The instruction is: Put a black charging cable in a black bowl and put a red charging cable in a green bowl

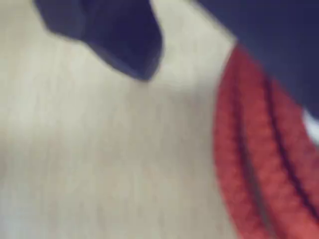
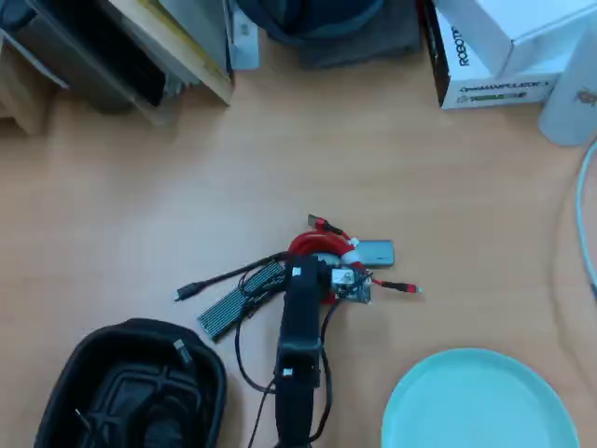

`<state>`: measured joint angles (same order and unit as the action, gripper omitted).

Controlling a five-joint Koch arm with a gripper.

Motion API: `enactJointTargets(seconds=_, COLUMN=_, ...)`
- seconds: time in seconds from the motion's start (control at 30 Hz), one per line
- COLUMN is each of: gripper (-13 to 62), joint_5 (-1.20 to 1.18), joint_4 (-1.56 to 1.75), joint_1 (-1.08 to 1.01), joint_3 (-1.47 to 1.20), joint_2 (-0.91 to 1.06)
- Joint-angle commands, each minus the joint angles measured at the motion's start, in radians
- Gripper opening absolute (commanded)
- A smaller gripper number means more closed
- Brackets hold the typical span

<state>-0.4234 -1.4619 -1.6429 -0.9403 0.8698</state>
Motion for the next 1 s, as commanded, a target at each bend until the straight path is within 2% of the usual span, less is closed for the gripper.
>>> enactJointTargets(seconds=0.0, gripper=46.7, joint_5=0.026, joint_4=-0.003, joint_1=-0.009, joint_3=0.049, joint_2=0.005)
enactJointTargets(seconds=0.07, gripper=46.2, joint_5=0.025, joint_4=-0.003, joint_1=-0.011, joint_3=0.049, joint_2=0.002)
enactJointTargets(seconds=0.13, gripper=41.3, joint_5=0.026, joint_4=-0.005, joint_1=-0.009, joint_3=0.049, joint_2=0.002)
enactJointTargets(seconds=0.23, gripper=22.4, joint_5=0.025, joint_4=-0.009, joint_1=-0.009, joint_3=0.049, joint_2=0.003)
enactJointTargets(seconds=0.33, gripper=-3.6, joint_5=0.025, joint_4=-0.012, joint_1=-0.009, joint_3=0.049, joint_2=0.005)
enactJointTargets(seconds=0.37, gripper=-10.1, joint_5=0.026, joint_4=-0.012, joint_1=-0.011, joint_3=0.048, joint_2=0.005)
enactJointTargets(seconds=0.43, gripper=-5.4, joint_5=0.026, joint_4=-0.012, joint_1=-0.011, joint_3=0.048, joint_2=0.005)
enactJointTargets(seconds=0.77, gripper=-6.9, joint_5=0.011, joint_4=-0.012, joint_1=0.005, joint_3=0.049, joint_2=0.032)
enactJointTargets(seconds=0.97, gripper=-7.0, joint_5=0.015, joint_4=-0.014, joint_1=0.014, joint_3=0.08, joint_2=0.272)
